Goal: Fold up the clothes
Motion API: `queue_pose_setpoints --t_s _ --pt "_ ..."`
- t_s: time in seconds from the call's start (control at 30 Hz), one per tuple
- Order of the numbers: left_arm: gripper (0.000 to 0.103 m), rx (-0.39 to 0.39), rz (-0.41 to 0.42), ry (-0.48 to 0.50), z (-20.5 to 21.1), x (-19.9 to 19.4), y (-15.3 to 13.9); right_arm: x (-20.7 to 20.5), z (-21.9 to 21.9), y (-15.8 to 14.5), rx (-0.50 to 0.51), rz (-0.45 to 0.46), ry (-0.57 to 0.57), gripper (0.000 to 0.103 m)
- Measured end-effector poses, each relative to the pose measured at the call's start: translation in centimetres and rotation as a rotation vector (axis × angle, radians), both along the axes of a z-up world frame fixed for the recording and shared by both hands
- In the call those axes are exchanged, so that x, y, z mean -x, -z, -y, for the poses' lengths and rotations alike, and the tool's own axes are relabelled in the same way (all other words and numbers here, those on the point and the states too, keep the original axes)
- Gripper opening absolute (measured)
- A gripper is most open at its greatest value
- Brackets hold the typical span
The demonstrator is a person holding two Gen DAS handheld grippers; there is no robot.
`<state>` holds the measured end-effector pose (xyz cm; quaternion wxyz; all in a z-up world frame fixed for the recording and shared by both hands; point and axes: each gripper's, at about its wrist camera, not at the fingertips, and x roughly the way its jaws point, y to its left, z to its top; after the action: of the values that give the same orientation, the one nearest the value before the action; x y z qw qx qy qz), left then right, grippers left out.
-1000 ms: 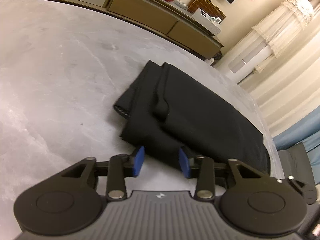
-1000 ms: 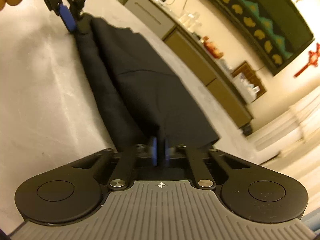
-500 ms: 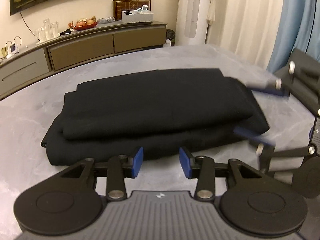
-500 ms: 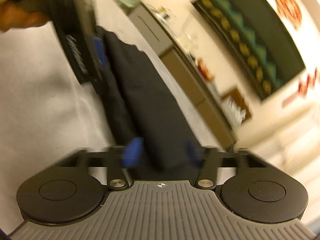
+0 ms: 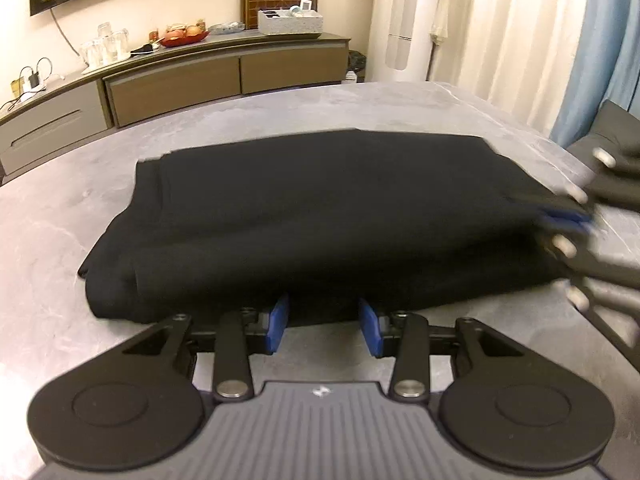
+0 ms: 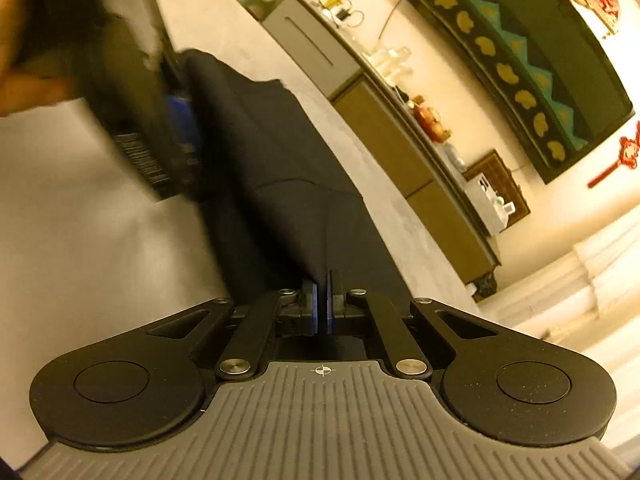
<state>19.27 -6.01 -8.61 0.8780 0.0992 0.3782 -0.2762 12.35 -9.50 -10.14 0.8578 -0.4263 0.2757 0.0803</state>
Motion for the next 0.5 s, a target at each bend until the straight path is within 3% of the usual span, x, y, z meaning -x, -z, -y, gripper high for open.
queue_pose_setpoints --t_s 0.17,0.4,0.5 --pt "0.039 0.005 -0.031 -0.023 -0.5 0.1 -0.4 1.4 -1.3 3.0 0.072 -0.027 -0.028 0.002" --pt "0.039 0.145 -0.126 -0.115 -3.8 -1.6 -1.6 1.5 -1.5 3.7 0.081 0.025 -0.041 0.003" --pt "0.039 0.12 -0.149 -0.186 -5.5 -2.5 -1.8 2.4 -0.7 3.3 0.041 0.009 -0.061 0.023"
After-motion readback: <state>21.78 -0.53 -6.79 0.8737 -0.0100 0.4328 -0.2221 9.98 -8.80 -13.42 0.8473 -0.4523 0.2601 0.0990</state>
